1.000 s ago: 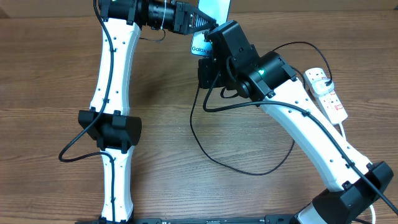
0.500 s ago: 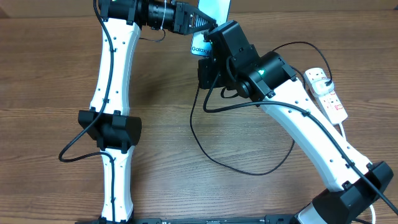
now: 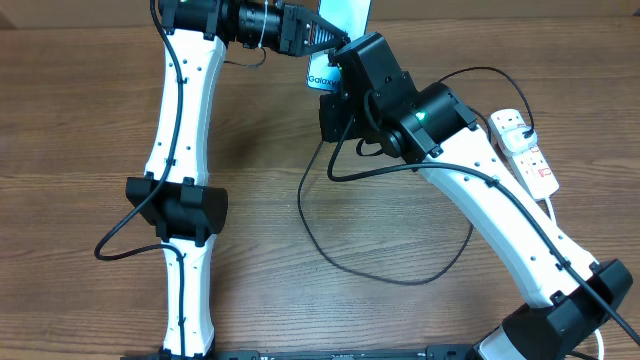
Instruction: Plug charger to phone and switch on socket
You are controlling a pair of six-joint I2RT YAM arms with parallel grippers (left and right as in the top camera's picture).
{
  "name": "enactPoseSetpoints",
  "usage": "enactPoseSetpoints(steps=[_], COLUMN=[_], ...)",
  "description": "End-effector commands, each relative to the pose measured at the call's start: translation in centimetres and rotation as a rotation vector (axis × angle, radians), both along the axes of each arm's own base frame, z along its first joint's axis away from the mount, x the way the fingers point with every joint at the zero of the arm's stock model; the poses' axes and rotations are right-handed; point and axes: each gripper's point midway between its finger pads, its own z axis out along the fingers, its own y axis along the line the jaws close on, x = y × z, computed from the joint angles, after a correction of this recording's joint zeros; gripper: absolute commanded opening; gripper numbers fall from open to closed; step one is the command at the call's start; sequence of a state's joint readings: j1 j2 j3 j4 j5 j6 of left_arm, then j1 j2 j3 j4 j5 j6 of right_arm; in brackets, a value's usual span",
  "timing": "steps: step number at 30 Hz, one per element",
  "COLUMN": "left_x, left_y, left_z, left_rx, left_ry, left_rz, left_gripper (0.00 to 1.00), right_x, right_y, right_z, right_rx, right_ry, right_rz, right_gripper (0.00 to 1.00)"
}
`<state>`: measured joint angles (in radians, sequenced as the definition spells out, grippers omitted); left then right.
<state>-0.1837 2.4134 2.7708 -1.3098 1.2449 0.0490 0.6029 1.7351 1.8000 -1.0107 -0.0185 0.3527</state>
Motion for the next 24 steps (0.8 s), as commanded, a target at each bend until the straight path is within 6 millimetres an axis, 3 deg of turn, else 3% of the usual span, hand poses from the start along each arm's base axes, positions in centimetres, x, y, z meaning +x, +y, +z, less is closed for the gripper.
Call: enactPoseSetpoints(steps=[1,7,11,14,16,18,24], left_x=[-1.1,-1.0,0.6,2.8,4.1,5.4,6.0], left_y=[0.1,0.2,0.8,2.5,4.1,6.1,10.1], left_z=[2.7,2.5,0.9,-1.2,-2.4,-3.6,-5.9], left_rx=[-0.032,-0.024,0.082,0.21,0.286,0.354,0.495], left_ry=[-0.083,-0.083,-0.083,-0.007,0.049,0.111,0.198], left_rz=[-0.02,-0.015,0.075,0.233,0.349,0.472,0.635], left_gripper=[0.04,0.04,0.04,0.04,0.04,0.04,0.04], right_x=[0.3,0.1,-0.2,-0.3,-0.3,-0.2,1.9], right_y=[-0.4,-0.5,-0.7,-0.8,-0.8,-0.9,-2.8], right_z=[2.3,2.1,1.8,1.6,1.6,1.5,0.7], right_rx=[0.03,0.022,0.013,0.023,0.04,0.062,0.148], right_ry=[-0.051,-0.041,-0.023,-0.004,0.013,0.028,0.116], right_rz=[-0.027,-0.025,-0.028,-0.052,-0.082,-0.117,-0.198], right_gripper=[0.04,0.04,0.04,0.11,0.22,0.24,0.34])
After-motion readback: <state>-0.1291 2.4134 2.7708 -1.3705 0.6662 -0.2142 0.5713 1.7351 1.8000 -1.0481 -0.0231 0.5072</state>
